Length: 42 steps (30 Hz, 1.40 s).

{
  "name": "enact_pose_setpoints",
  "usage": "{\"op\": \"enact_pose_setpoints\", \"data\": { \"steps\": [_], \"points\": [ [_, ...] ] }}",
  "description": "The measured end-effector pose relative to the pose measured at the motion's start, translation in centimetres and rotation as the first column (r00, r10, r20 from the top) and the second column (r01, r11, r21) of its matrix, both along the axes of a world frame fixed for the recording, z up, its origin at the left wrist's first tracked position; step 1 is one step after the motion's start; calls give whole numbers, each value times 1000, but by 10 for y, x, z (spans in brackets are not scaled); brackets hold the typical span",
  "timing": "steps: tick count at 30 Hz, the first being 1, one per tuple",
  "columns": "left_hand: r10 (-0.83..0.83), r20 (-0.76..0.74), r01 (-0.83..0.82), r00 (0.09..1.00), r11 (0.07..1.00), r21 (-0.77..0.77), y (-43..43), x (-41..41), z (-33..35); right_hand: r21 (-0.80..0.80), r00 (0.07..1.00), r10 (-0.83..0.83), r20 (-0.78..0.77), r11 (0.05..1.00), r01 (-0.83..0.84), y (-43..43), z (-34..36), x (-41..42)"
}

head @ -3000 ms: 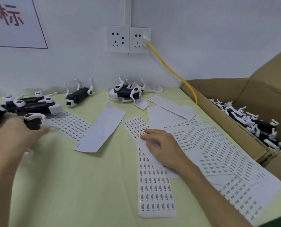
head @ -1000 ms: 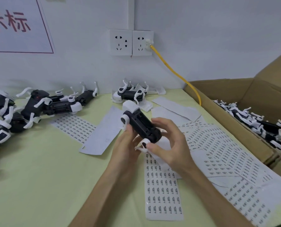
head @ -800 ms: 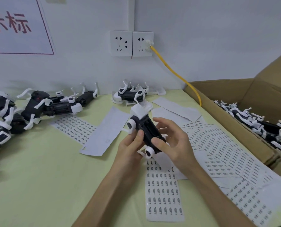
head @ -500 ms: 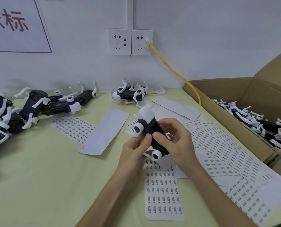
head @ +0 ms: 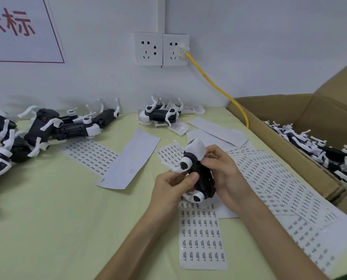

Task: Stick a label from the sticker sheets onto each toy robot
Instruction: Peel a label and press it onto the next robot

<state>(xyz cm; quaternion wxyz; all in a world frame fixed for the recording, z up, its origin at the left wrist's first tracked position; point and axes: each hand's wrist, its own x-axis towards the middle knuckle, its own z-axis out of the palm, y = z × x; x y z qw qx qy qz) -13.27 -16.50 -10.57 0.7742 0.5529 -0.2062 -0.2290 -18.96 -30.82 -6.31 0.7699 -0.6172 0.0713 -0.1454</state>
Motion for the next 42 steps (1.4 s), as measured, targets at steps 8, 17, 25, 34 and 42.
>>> {"op": "enact_pose_setpoints", "data": {
  "steps": [8, 17, 25, 34, 42],
  "points": [
    [-27, 26, 26, 999, 999, 43, 1, 0, 1, 190, 990, 106, -90, 978, -88, -9, -1, -3],
    [-135, -138, 127, 981, 989, -71, 9, 4, 8, 99, 988, 156, 8, 983, -156, -6, -2, -2],
    [-122, -156, 117, 980, 992, -42, 10, 4, 10, 69, 996, 93, 17, 993, -94, -2, 0, -2],
    [-70, -214, 56, 974, 996, -70, 5, 1, 12, -16, 998, -49, -29, 999, 48, 1, -6, 1],
    [-81, -266, 48, 961, 991, -127, 10, 4, 13, -120, 989, 151, 2, 981, -150, 0, -5, -1]
  ]
}}
